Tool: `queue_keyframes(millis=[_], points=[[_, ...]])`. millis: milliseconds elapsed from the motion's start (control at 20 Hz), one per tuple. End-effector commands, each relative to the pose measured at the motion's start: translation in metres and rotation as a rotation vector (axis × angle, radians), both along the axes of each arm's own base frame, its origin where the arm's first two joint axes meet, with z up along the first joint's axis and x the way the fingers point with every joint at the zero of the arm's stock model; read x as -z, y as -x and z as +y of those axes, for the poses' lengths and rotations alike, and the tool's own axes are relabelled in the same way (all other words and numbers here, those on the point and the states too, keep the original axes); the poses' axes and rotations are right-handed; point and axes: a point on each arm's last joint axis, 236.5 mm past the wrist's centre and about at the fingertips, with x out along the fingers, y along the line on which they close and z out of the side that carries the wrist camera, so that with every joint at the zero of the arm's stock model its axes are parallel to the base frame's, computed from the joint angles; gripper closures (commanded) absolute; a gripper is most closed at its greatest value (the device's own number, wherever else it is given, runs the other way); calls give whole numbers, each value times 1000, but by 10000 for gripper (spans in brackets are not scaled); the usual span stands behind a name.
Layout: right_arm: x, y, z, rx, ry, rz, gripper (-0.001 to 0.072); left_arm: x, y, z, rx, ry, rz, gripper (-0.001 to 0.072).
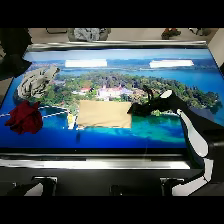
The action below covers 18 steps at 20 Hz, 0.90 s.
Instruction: Fold the shirts.
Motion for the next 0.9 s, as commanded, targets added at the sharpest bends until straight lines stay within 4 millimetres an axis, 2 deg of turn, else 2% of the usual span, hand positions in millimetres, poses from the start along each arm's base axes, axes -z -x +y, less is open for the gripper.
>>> queue_keyframes(millis=[0,50,100,150,200,250,300,400,500,600,700,850], points=[[1,-2,15,28,-66,18,182,1,2,-1,6,-1,8,680],[2,4,19,-1,-71,25,186,1,2,-1,6,-1,8,680],[2,7,20,-21,-74,28,255,1,2,-1,6,-1,8,680],[1,10,21,-32,-78,34,382,2,2,-1,6,-1,9,680],[-1,11,22,-46,-83,25,633,2,2,-1,7,-1,9,680],[-7,10,22,-74,-89,-6,663,2,2,-1,7,-1,10,680],[-21,6,20,-123,-92,-69,663,2,2,-1,7,-1,10,680],[-64,-9,1,-161,-78,-180,664,3,3,-2,12,-4,16,680],[-114,-27,-42,-111,-22,-259,663,4,3,-2,33,-38,5,680],[-158,-34,-105,3,61,-289,663,7,6,-4,60,-69,8,680],[-189,-26,-160,90,95,-293,663,9,8,-5,81,-88,14,680],[-223,-9,-226,240,126,-310,663,9,8,-5,93,-110,4,680]])
